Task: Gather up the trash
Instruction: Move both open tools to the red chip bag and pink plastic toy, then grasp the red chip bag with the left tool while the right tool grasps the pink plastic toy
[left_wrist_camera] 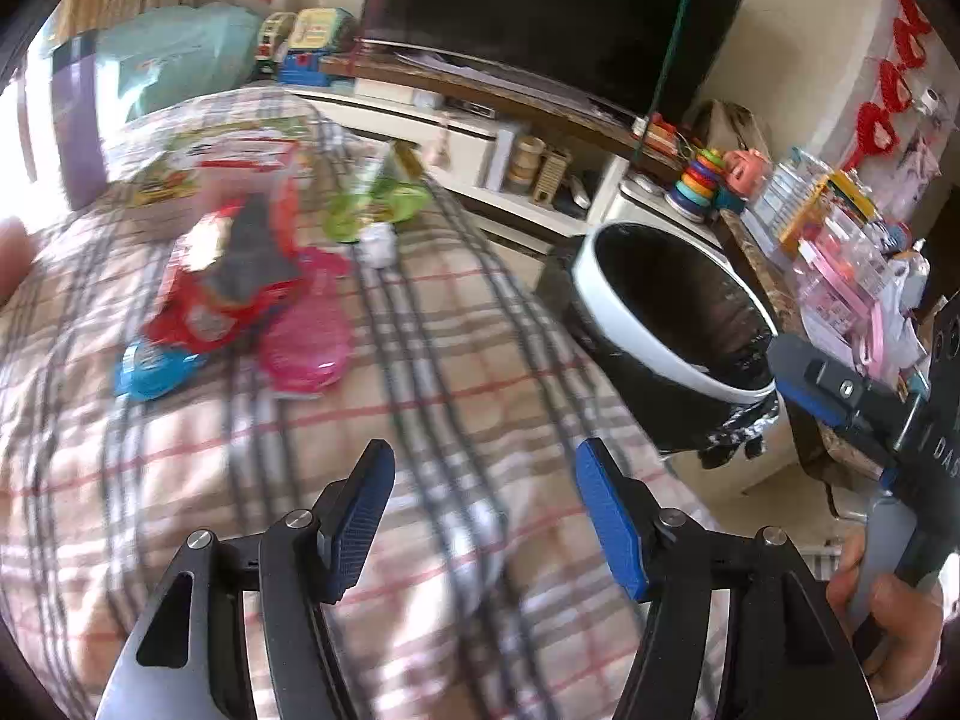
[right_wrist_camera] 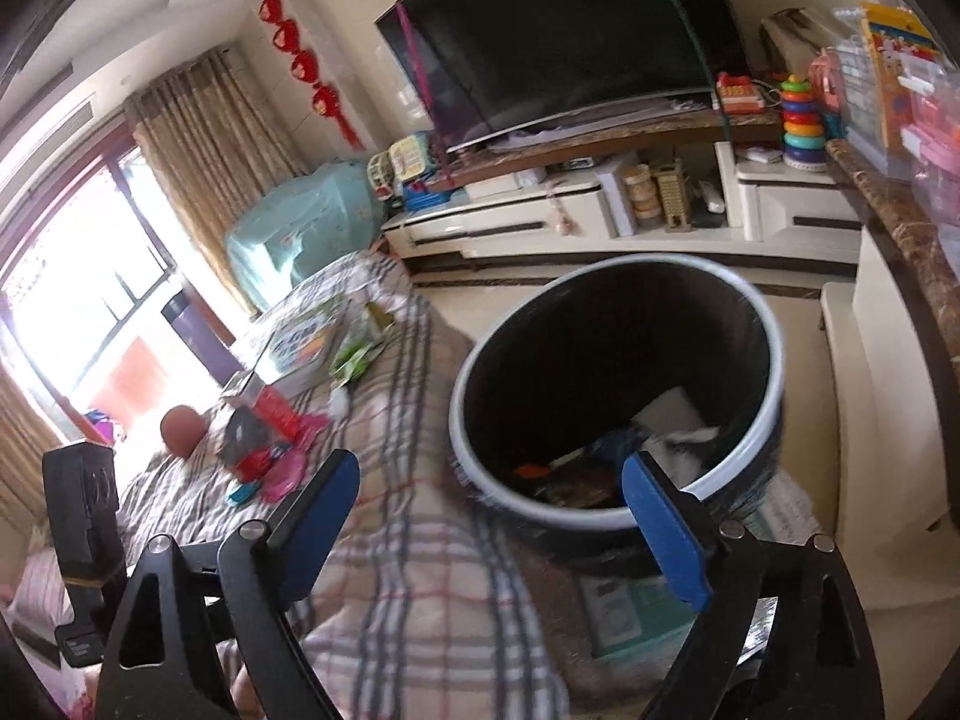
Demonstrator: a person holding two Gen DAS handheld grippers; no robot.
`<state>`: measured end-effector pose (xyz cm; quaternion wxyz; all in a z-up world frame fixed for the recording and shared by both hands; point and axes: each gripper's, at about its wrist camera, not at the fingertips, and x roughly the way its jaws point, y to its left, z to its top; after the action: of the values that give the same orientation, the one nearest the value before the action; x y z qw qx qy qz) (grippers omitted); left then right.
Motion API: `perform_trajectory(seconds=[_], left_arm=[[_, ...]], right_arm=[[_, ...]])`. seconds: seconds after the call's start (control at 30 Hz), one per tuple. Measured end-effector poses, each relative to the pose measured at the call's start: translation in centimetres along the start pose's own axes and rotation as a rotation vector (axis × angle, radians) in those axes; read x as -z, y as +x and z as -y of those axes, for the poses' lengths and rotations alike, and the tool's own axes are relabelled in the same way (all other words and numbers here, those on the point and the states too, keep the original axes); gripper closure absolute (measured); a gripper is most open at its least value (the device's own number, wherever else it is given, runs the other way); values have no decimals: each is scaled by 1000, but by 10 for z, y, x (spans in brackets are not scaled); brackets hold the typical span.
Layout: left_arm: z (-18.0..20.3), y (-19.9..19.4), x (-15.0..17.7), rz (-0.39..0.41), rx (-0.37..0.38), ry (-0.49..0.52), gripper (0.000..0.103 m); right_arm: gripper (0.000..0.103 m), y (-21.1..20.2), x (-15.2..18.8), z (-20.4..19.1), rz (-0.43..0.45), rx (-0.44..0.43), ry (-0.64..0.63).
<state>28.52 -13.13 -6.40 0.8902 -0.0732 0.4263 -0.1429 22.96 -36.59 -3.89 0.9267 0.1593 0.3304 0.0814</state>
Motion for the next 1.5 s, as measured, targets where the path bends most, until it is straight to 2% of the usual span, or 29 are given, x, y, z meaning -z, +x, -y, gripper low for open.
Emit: perform_trajectory(seconds=[0.33, 0.7, 0.9, 1.0, 1.27, 1.37, 1.43, 1.5], left_arm=[[-43, -35, 16, 30, -60, -67, 40], [-70, -35, 4, 53, -117, -107, 40], [-79, -25, -12, 65, -154, -86, 40], [-83, -15, -21, 60, -171, -60, 34], [-87, 2, -40, 97, -214, 4, 34], [-88, 6, -41, 118, -209, 39, 44], [-90, 10, -41, 107, -185, 48, 62], [-92, 14, -42, 99, -175, 57, 67]], right_arm=[[12, 21, 29, -38, -58, -39, -33], [12, 39, 43, -66, -91, -67, -57], [12, 44, 43, -73, -94, -70, -65], [12, 48, 42, -75, -95, -79, -63], [13, 64, 39, -82, -121, -93, -70], [18, 71, 38, -85, -131, -100, -74], [23, 76, 36, -86, -131, -101, -71], [26, 83, 34, -88, -141, -107, -68]])
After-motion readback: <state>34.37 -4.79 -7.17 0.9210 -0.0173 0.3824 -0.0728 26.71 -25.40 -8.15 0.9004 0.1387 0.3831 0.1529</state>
